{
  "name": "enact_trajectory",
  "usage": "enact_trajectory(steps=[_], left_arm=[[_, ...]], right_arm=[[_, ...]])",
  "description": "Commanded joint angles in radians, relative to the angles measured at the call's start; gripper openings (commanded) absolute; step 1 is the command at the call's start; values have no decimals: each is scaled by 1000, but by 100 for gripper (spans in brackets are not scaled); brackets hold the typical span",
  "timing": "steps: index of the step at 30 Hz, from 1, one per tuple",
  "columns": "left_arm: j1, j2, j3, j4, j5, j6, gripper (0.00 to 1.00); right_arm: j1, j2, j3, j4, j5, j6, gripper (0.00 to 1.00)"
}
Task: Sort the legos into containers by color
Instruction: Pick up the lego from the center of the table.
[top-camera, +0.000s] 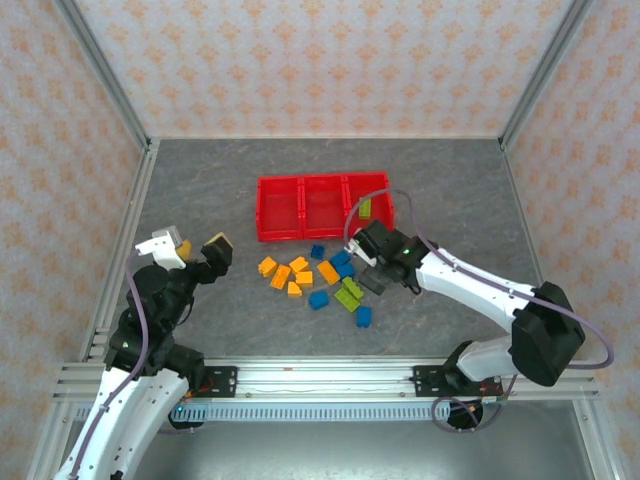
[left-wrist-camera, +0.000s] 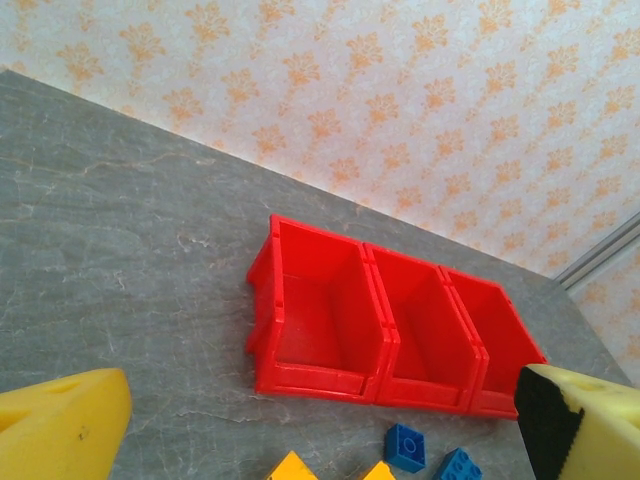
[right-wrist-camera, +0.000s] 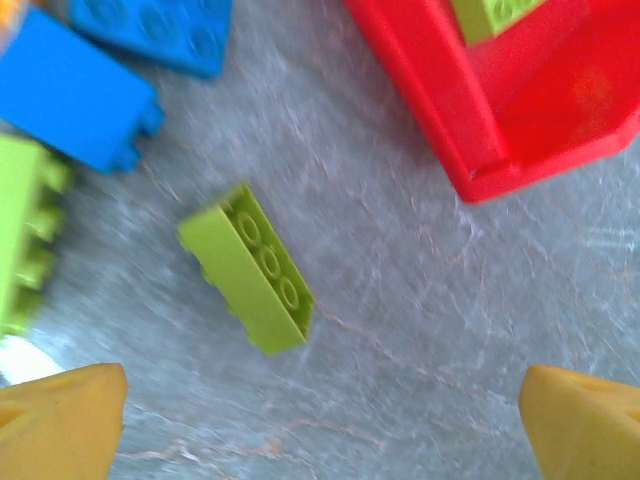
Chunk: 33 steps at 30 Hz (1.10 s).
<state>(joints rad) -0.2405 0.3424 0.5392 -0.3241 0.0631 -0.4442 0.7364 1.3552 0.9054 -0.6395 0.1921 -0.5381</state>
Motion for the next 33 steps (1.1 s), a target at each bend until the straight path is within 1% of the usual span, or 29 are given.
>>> enact_trajectory(steps=[1, 8, 11, 14, 18, 23, 25, 29, 31, 33], left_arm=[[3, 2, -10, 31, -10, 5, 99], [2, 14, -11, 33, 3, 11, 99], [1, 18, -16, 42, 18, 8, 99], [2, 32, -15, 43, 27, 10, 99], [3, 48, -15, 45, 38, 13, 99], [4, 51, -16, 48, 43, 13, 99], [4, 53, -16, 51, 45, 14, 99], [10, 67, -16, 54, 57, 17, 99], [15, 74, -16, 56, 67, 18, 99], [22, 76, -16, 57, 75, 20, 99]], right_arm=[[-23, 8, -6, 61, 44, -77, 100], [-35, 63, -52, 105, 19, -117, 99], [-37, 82, -54, 138, -22, -123, 98], [-37, 119, -54, 137, -37, -138, 97], [-40, 186, -49, 137, -5, -146, 96], [-77, 244, -16, 161, 2, -139, 92], [-93, 262, -3, 171, -8, -135, 88], [-95, 301, 15, 183, -25, -129, 79], [-95, 320, 25, 176, -34, -120, 70], [-95, 336, 30, 166, -39, -108, 59]])
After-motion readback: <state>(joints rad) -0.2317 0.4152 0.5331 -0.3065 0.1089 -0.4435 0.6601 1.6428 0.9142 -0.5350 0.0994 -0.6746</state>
